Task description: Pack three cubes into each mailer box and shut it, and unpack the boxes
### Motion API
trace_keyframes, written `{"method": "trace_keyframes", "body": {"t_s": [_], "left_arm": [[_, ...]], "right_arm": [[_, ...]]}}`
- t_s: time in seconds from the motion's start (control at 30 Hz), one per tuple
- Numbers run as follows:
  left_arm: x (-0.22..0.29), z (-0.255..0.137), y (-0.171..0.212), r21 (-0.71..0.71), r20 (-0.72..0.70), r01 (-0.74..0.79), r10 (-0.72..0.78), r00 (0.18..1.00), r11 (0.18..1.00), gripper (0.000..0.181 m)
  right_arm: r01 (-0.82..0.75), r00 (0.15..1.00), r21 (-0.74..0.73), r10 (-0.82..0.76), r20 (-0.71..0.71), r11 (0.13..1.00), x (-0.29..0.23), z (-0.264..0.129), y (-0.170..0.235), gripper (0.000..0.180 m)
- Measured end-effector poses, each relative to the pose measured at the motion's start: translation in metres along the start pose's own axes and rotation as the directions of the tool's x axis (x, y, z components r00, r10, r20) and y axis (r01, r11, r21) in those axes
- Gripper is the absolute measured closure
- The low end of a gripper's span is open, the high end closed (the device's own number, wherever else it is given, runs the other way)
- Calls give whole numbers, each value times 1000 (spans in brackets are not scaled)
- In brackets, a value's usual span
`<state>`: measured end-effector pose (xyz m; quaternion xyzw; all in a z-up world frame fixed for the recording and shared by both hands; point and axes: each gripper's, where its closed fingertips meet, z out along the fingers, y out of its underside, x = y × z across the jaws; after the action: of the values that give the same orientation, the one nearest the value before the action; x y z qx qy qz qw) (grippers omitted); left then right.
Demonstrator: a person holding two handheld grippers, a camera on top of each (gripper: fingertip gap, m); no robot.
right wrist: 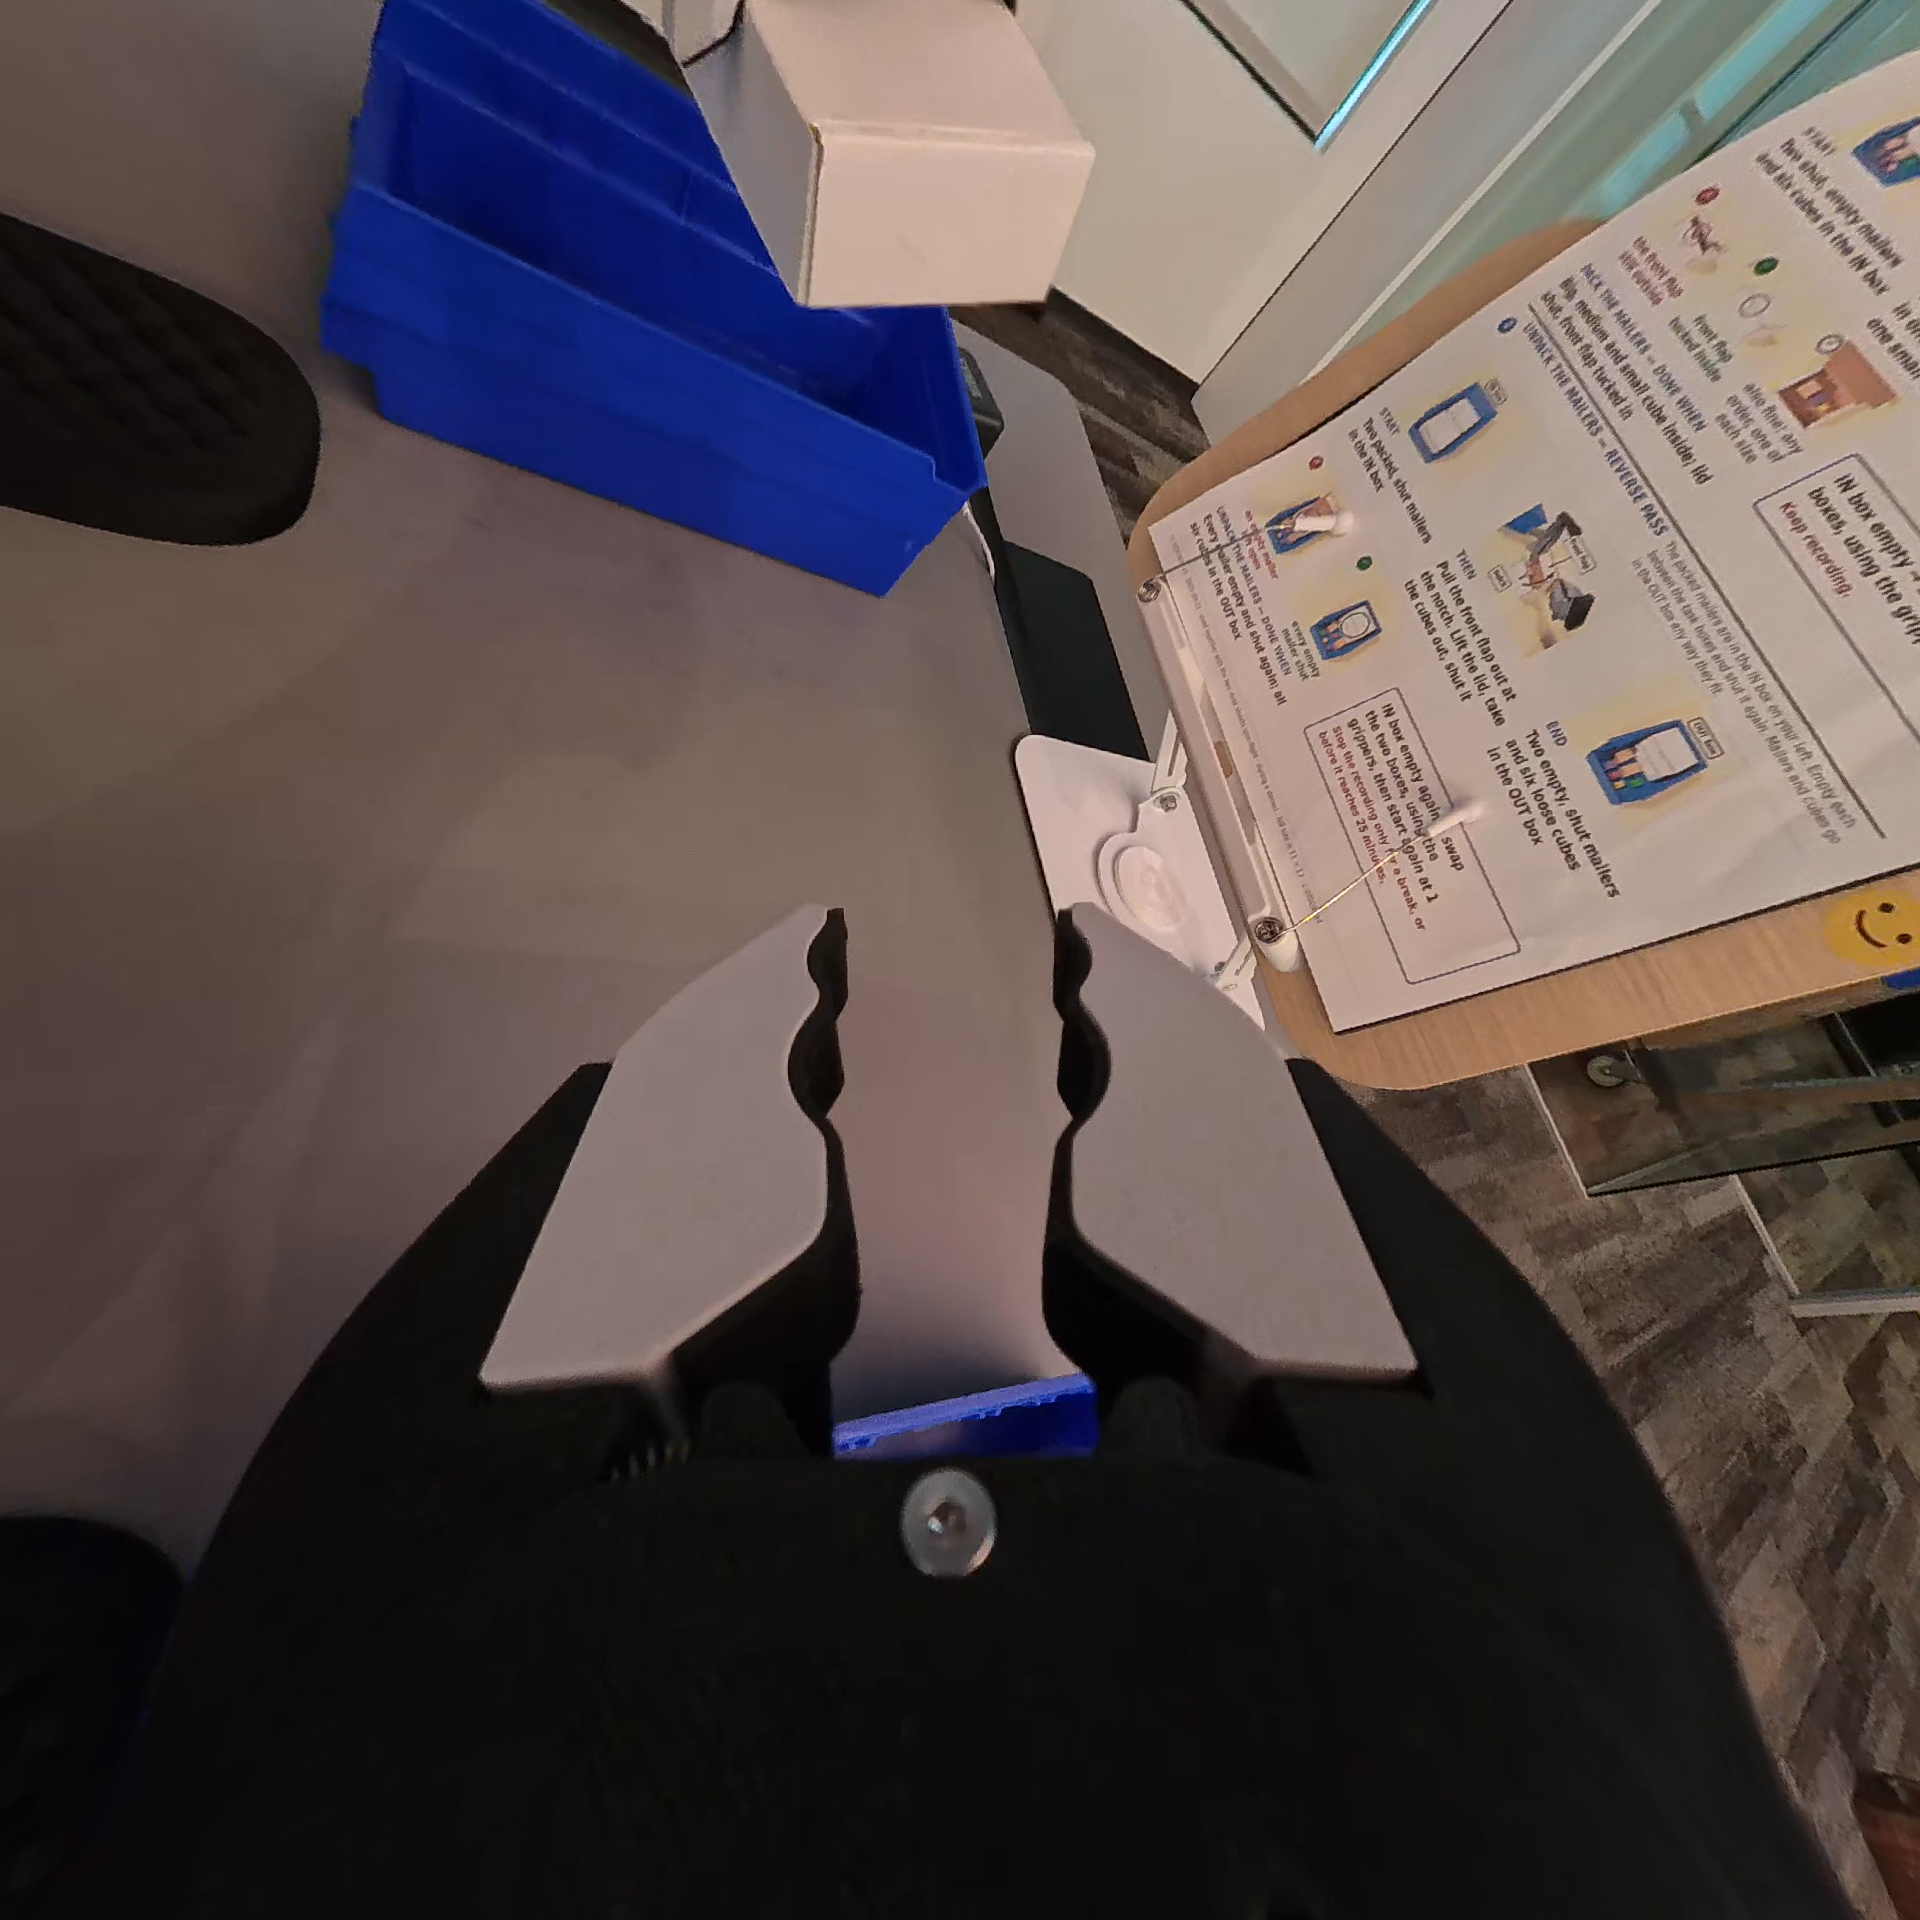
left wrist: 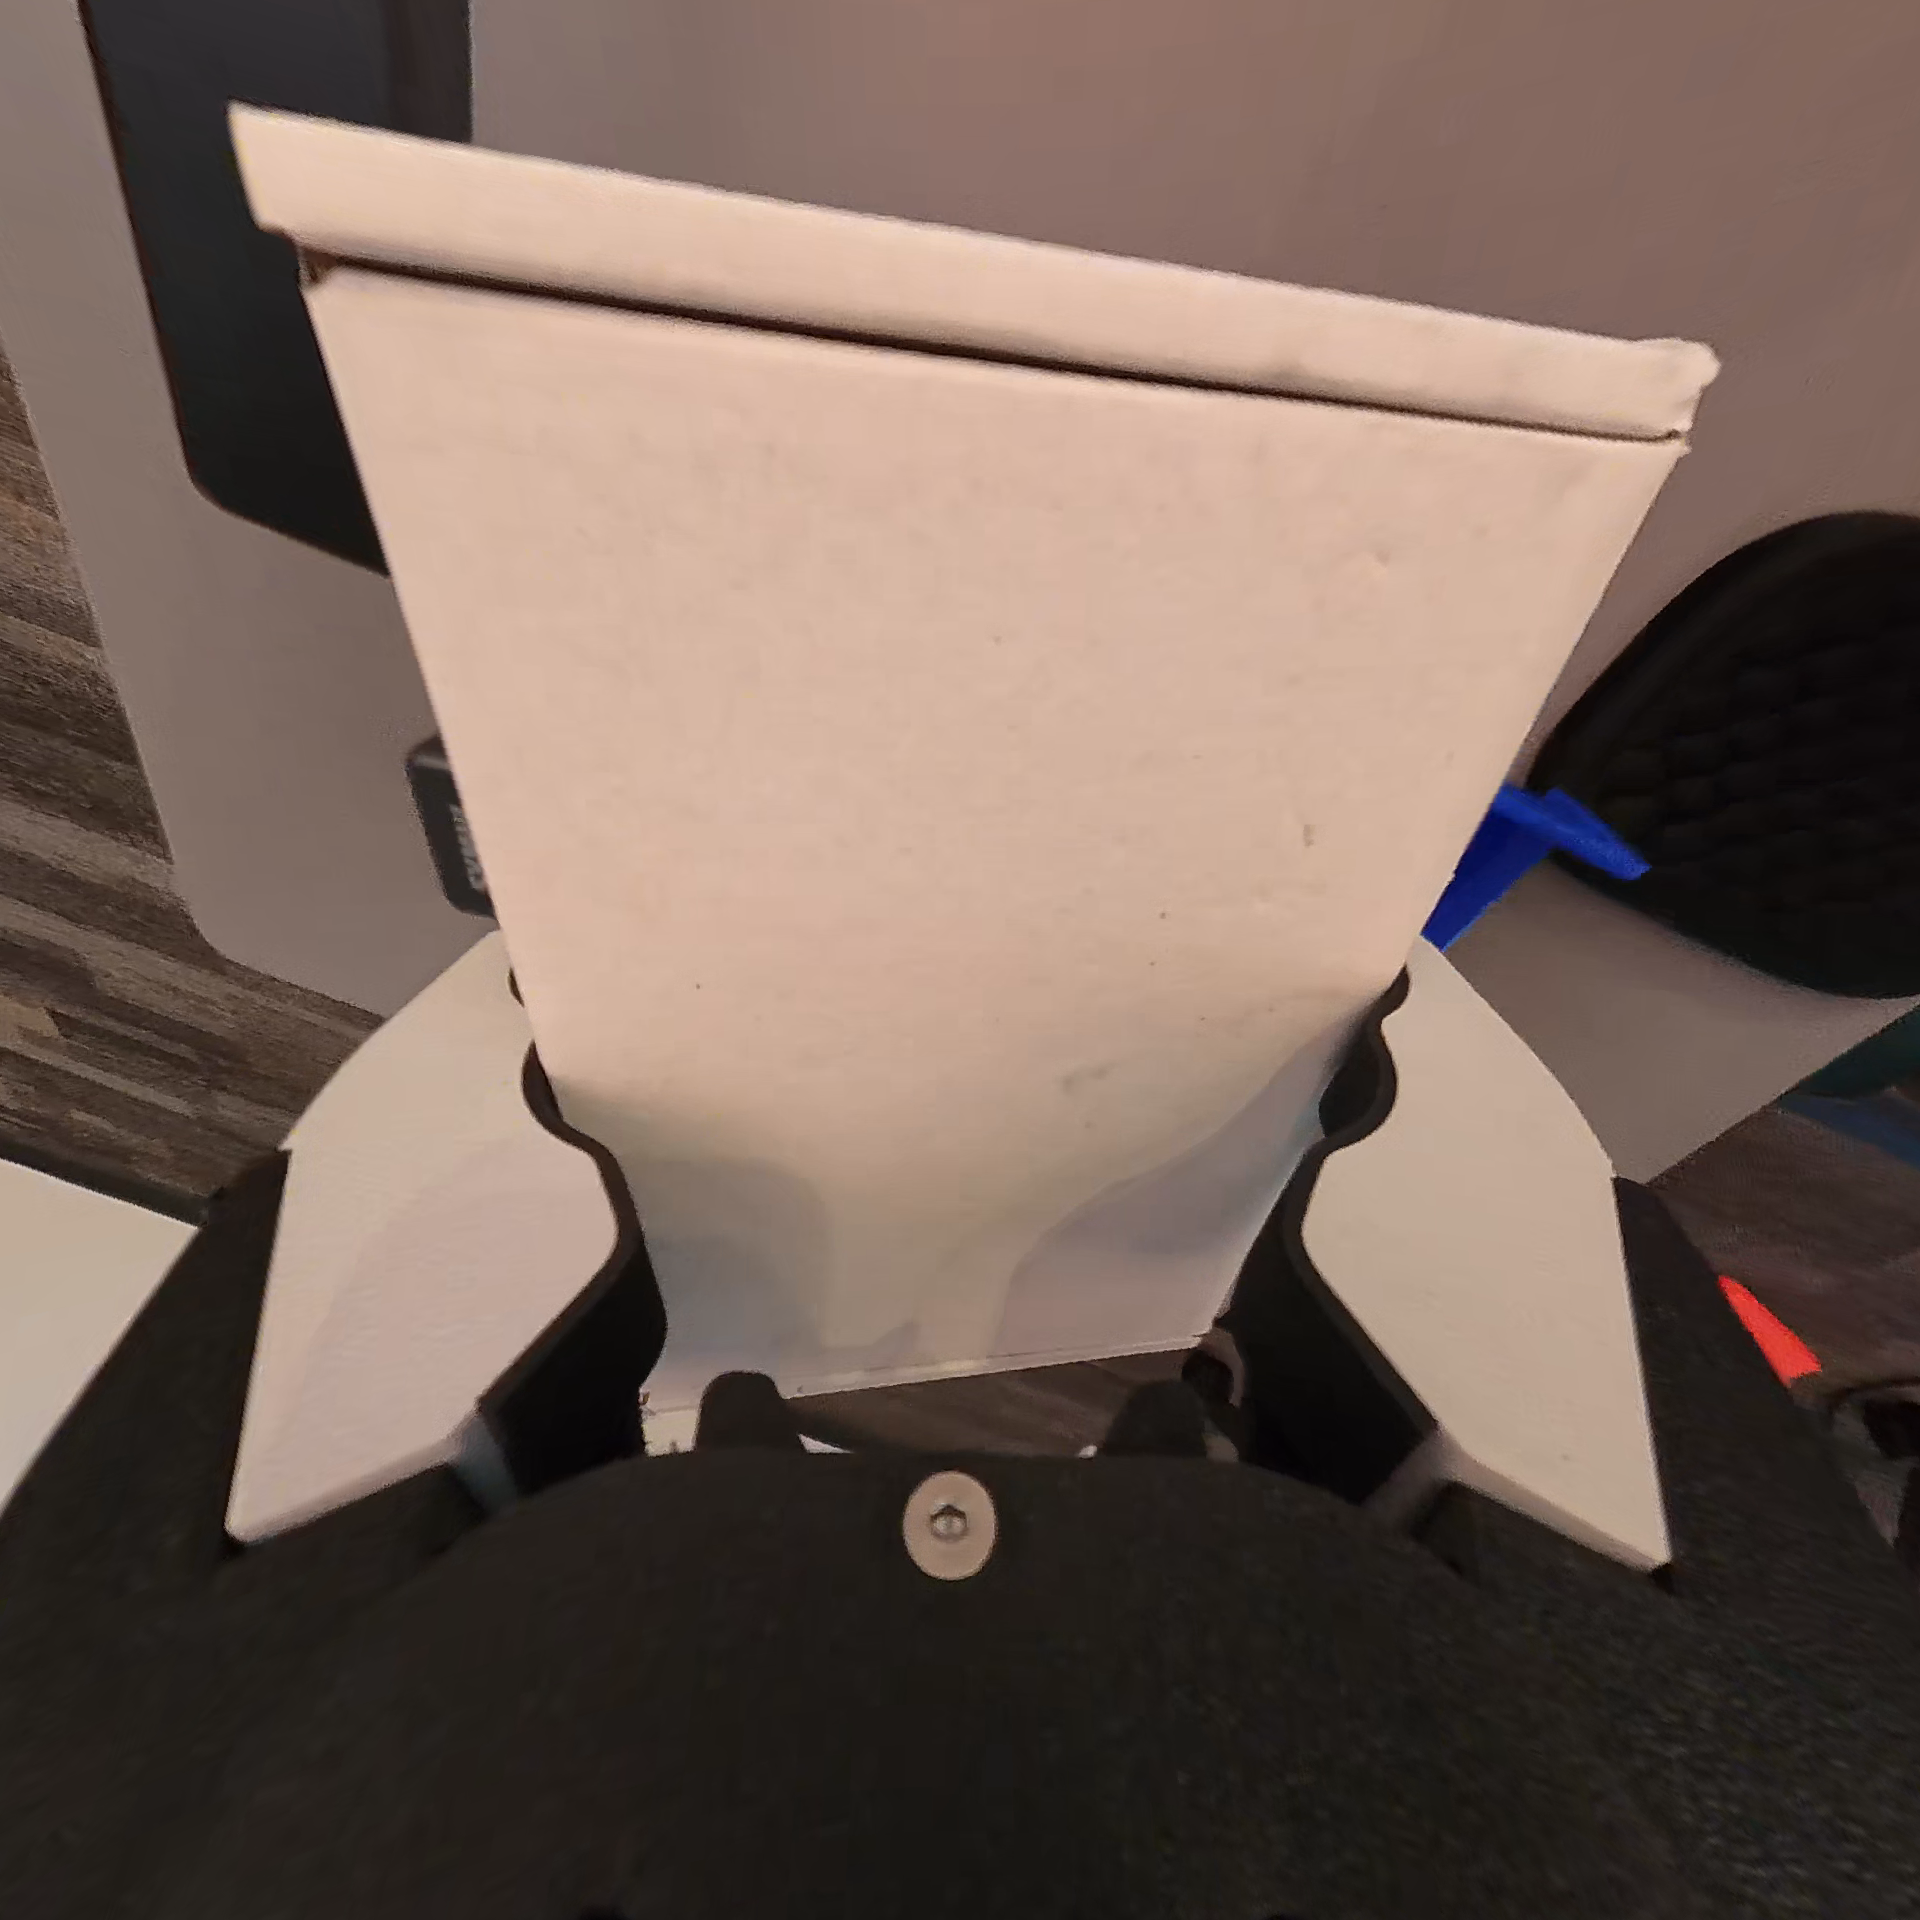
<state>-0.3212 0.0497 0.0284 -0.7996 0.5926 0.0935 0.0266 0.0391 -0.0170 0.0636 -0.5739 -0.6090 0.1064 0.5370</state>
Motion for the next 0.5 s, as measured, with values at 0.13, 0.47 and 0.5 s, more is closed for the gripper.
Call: {"method": "trace_keyframes", "body": {"t_s": [0.13, 0.47, 0.5], "left_arm": [[14, -12, -36, 21, 2, -50, 50, 999, 999, 41], [68, 16, -143, 79, -64, -200, 205, 977, 977, 40], [75, 24, -155, 88, -76, -216, 223, 972, 972, 40]], "right_arm": [[5, 1000, 27, -6, 2, 1000, -2, -10, -5, 140], [-22, 996, 4, 21, 84, 1000, -19, -27, 4, 140], [-27, 996, -2, 27, 89, 1000, -20, -28, 6, 139]]}}
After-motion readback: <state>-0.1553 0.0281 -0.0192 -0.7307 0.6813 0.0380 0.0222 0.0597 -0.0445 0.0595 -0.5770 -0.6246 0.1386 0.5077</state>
